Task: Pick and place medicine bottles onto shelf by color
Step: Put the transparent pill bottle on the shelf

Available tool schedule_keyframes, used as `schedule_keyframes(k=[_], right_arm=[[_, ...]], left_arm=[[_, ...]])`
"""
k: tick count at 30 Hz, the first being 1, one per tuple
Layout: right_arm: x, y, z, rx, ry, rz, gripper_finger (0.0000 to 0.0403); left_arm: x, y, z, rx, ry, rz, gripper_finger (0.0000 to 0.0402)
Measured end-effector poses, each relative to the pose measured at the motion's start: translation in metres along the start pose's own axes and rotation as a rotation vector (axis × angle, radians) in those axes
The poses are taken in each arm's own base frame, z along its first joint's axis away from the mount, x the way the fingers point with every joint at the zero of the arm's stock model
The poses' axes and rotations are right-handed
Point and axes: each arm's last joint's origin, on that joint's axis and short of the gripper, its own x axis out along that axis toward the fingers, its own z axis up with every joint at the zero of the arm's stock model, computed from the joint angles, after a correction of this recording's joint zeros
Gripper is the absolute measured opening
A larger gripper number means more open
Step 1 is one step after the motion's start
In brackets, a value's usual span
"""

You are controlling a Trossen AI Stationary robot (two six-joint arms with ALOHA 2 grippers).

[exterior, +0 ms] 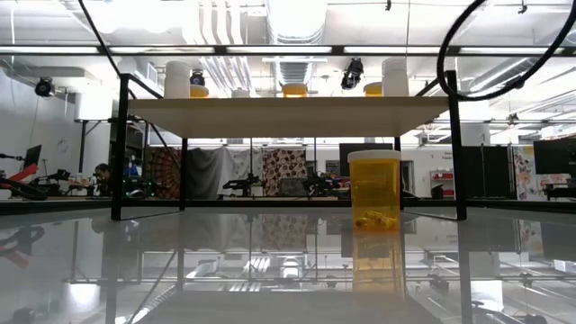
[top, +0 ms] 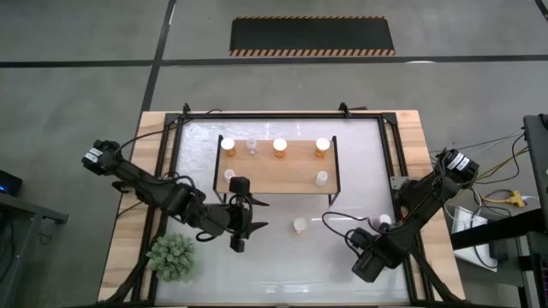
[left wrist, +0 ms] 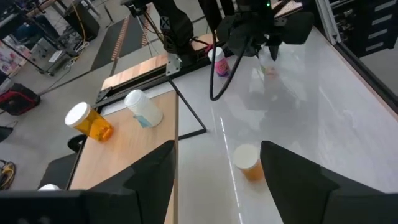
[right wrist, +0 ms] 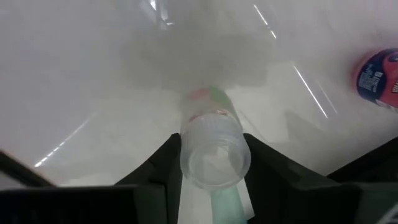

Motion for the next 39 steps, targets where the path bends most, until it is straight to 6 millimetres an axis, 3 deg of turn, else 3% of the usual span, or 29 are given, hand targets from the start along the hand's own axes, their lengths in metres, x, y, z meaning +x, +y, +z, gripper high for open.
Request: schedule_keyframes(k=[10, 16, 23, 29, 39], right_arm=[[-0.024, 0.017, -0.002, -0.061, -0.008, 0.097, 0.0132], [-0.059, 0.033, -0.004, -0.115, -0.064, 0.203, 0.0127], [-0.108, 0.040, 0.001, -0.145, -0.257, 0.249, 0.0130], [-0.140, 0.042, 0.032, -0.195, -0.361, 0.304, 0.0130], [-0.184, 0.027, 0.110, -0.300, -0.425, 0.350, 0.0131]], left_arm=[[-0.003, -0.009, -0.001, 0.008, -0.015, -0.023, 0.0217], [-0.005, -0.015, -0.003, 0.019, -0.019, -0.040, 0.0217], [-0.005, -0.019, -0.021, 0.004, -0.048, -0.022, 0.0217], [-0.018, -0.011, -0.031, -0.026, -0.127, -0.004, 0.0217], [-0.039, 0.004, -0.055, -0.052, -0.300, 0.086, 0.0217]])
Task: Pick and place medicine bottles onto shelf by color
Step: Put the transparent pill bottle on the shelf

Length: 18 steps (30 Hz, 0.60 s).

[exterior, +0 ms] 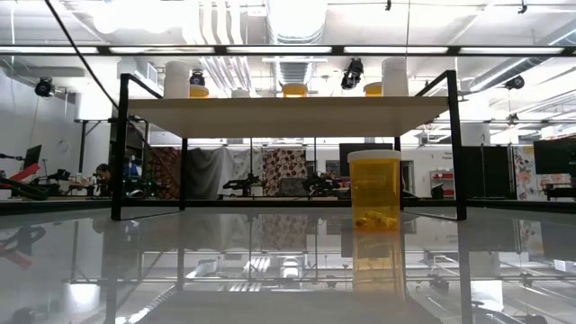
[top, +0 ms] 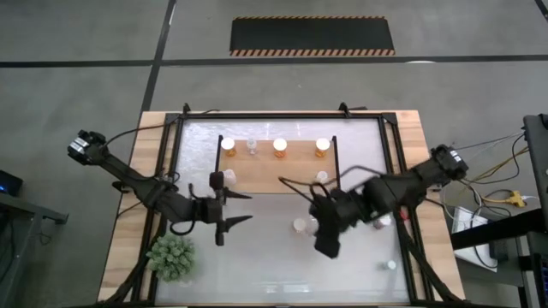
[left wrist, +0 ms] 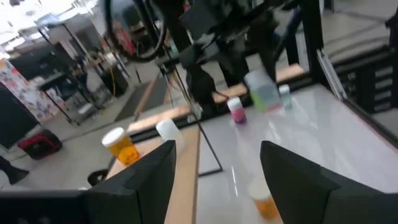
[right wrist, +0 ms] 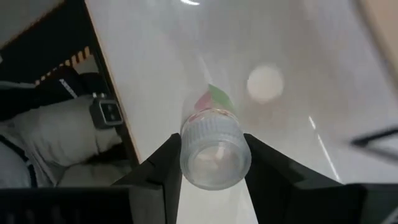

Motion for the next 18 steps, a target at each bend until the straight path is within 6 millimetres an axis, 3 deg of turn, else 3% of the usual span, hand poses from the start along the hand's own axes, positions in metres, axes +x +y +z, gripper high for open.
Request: schedule_keyframes(k=[8, 18], right_arm=[[-0.012, -0.026, 0.052, -0.096, -0.017, -0.067, 0.0132], [0.008, -0.068, 0.107, -0.173, 0.058, -0.199, 0.0132]], left_arm=[[-0.011, 0.007, -0.009, 0.007, -0.084, 0.026, 0.0217], [-0.008, 0.003, -0.014, 0.027, -0.063, 0.025, 0.0217]])
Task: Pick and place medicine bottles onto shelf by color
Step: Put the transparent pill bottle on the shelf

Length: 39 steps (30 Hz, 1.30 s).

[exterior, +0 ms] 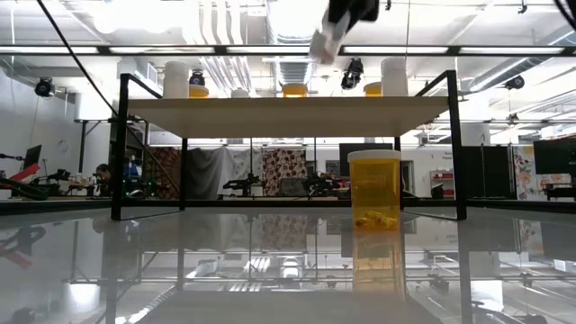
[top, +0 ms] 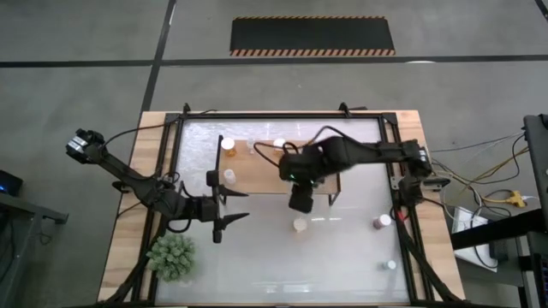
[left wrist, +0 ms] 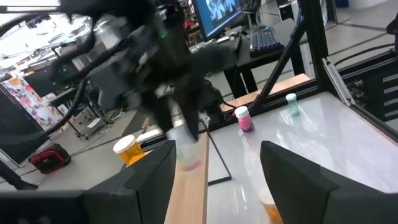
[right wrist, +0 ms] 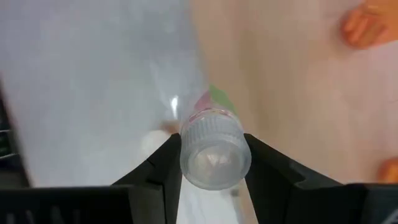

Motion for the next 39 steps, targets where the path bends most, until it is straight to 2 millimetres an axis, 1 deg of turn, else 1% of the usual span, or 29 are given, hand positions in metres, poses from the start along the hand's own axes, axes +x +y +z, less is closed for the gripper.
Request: schedule_keyframes(k=[3, 7, 14, 19, 23, 29, 31, 34, 39], right_arm=[[0.006, -0.017, 0.008, 0.004, 0.053, -0.035, 0.0132], [0.009, -0.036, 0.012, -0.009, 0.119, -0.065, 0.0132], [0.013, -0.051, 0.016, -0.010, 0.137, -0.076, 0.0132], [0.018, -0.054, 0.017, -0.035, 0.152, -0.077, 0.0132], [0.022, -0.054, 0.018, -0.043, 0.162, -0.077, 0.0132], [0.033, -0.053, 0.020, -0.048, 0.191, -0.077, 0.0132], [0.033, -0.053, 0.020, -0.049, 0.193, -0.078, 0.0134], [0.034, -0.053, 0.021, -0.058, 0.194, -0.077, 0.0147], [0.035, -0.053, 0.022, -0.059, 0.187, -0.084, 0.0191]], left_arm=[[0.000, 0.000, 0.000, -0.001, -0.002, 0.001, 0.0217], [-0.001, 0.001, 0.001, -0.003, -0.003, 0.007, 0.0217], [-0.001, 0.001, 0.001, -0.004, -0.004, 0.009, 0.0217], [-0.002, 0.002, 0.002, 0.007, -0.010, 0.012, 0.0217], [-0.002, 0.003, 0.002, 0.006, -0.011, 0.013, 0.0217], [-0.002, 0.003, 0.002, 0.006, -0.012, 0.013, 0.0217], [-0.002, 0.003, 0.002, 0.006, -0.012, 0.013, 0.0217], [-0.002, 0.003, 0.002, 0.005, -0.013, 0.013, 0.0217], [-0.002, 0.003, 0.002, 0.006, -0.012, 0.012, 0.0217]])
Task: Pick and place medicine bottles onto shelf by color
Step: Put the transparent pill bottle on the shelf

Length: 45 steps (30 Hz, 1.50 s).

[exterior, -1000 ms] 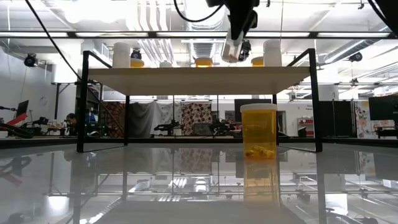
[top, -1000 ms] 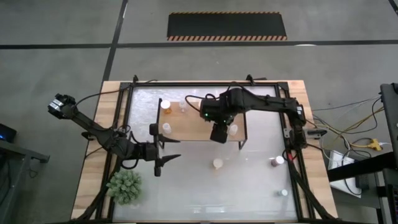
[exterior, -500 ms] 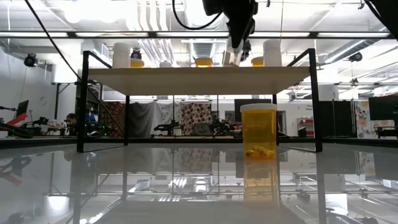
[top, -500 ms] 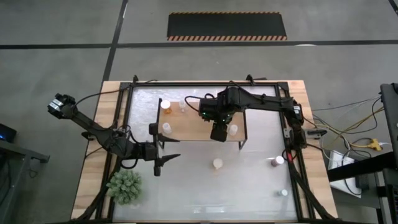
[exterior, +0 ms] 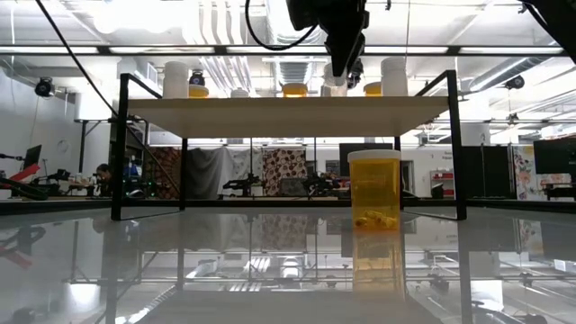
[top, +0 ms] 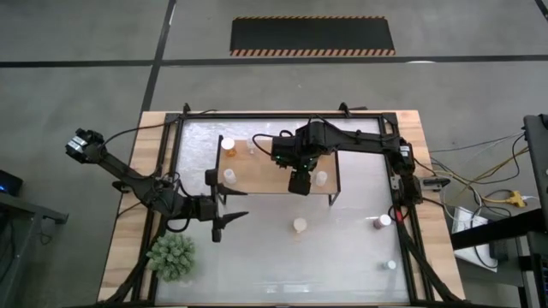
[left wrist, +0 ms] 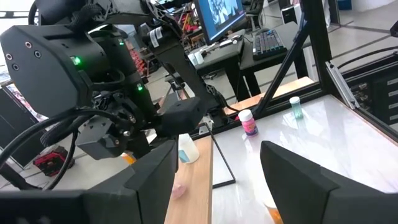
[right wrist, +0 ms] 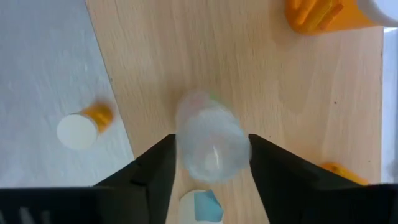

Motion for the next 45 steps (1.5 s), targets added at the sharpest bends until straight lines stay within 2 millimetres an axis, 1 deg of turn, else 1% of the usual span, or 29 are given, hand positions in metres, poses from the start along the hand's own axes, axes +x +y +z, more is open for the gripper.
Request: schedule_keyframes(k=[3, 7, 11, 14, 17, 19, 26, 28, 37, 45], right_arm=[[0.000, 0.000, 0.000, 0.000, -0.001, 0.000, 0.0213], [-0.001, 0.000, -0.001, 0.001, 0.004, -0.001, 0.0234], [-0.010, -0.001, -0.006, -0.003, -0.016, 0.002, 0.0240], [-0.021, -0.002, -0.010, -0.003, -0.046, 0.000, 0.0235], [-0.030, -0.003, -0.014, -0.005, -0.095, -0.076, 0.0213], [-0.033, -0.003, -0.015, -0.007, -0.115, -0.143, 0.0185], [-0.032, 0.001, -0.012, -0.046, -0.141, -0.156, 0.0049], [-0.030, 0.001, -0.011, -0.048, -0.143, -0.156, 0.0020], [-0.018, 0.004, -0.010, -0.047, -0.119, -0.119, 0.0013], [-0.018, 0.004, -0.009, -0.044, -0.127, -0.125, 0.0013]], left_arm=[[0.000, 0.000, 0.000, 0.000, 0.000, 0.000, 0.0217], [0.000, 0.000, 0.000, 0.000, 0.000, 0.000, 0.0217], [0.000, 0.000, 0.000, 0.000, 0.000, 0.000, 0.0217], [0.000, 0.000, 0.000, 0.000, 0.000, 0.000, 0.0217], [0.000, 0.000, 0.000, 0.000, -0.001, 0.000, 0.0217], [0.000, 0.000, 0.000, 0.002, 0.000, 0.000, 0.0217], [0.000, 0.000, 0.000, 0.009, 0.000, 0.000, 0.0217], [0.000, 0.000, 0.000, 0.008, -0.001, 0.001, 0.0217], [0.000, 0.000, 0.000, 0.018, -0.001, 0.002, 0.0217], [0.000, 0.000, 0.000, 0.025, -0.001, 0.003, 0.0217]])
